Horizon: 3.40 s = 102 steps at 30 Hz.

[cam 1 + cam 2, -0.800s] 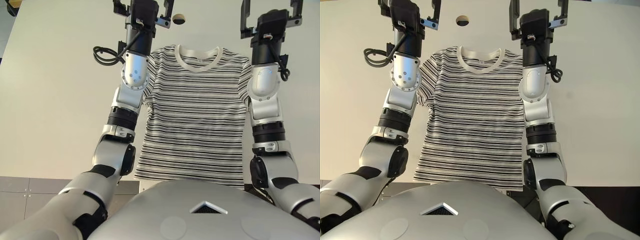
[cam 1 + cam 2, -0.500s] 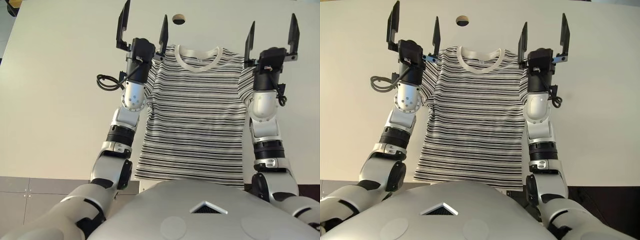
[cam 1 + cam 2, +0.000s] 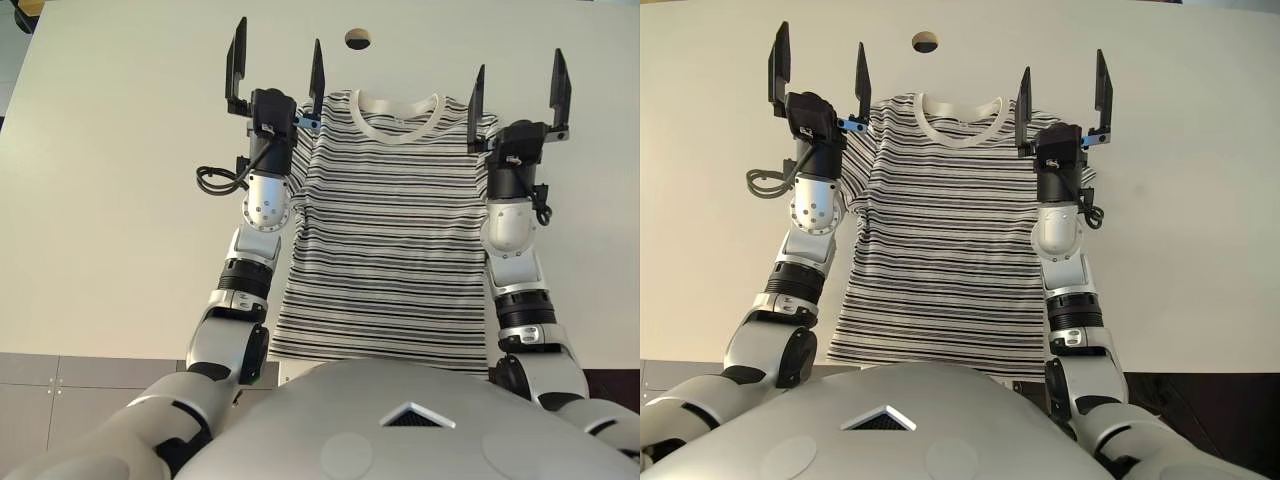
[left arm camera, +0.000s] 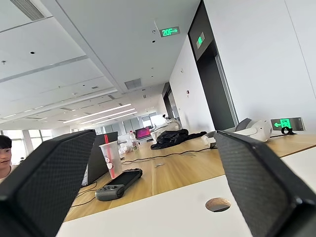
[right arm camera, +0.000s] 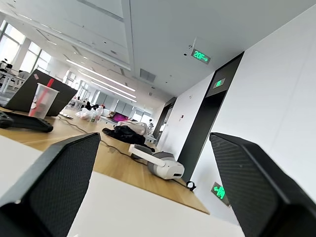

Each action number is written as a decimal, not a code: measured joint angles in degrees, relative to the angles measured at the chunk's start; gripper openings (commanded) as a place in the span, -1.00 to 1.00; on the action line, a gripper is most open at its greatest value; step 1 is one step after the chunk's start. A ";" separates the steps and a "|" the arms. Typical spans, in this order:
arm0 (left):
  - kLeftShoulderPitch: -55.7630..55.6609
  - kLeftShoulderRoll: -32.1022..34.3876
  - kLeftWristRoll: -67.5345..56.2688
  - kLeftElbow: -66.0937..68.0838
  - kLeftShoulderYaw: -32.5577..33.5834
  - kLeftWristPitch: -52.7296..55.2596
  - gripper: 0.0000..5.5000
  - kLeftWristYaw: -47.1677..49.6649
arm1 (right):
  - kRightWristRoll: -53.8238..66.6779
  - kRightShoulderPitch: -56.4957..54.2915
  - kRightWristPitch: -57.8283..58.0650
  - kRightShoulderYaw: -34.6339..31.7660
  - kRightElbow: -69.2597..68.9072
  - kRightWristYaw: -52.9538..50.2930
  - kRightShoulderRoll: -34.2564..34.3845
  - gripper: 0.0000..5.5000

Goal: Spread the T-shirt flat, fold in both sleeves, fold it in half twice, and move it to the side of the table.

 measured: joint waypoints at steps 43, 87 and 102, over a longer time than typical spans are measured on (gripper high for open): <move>-4.20 31.60 39.80 -0.84 -20.23 11.34 0.61 -10.64 | -11.88 2.87 -3.11 -1.38 0.62 -6.59 -6.26 0.29; -5.58 41.44 40.29 4.71 -25.75 9.77 0.61 -3.77 | -23.73 4.40 -2.28 7.80 -0.84 -14.53 -9.44 0.29; -11.02 38.22 41.74 11.52 -30.39 13.53 0.07 -2.65 | -23.73 5.46 -1.20 8.25 -1.37 -15.61 -10.00 0.28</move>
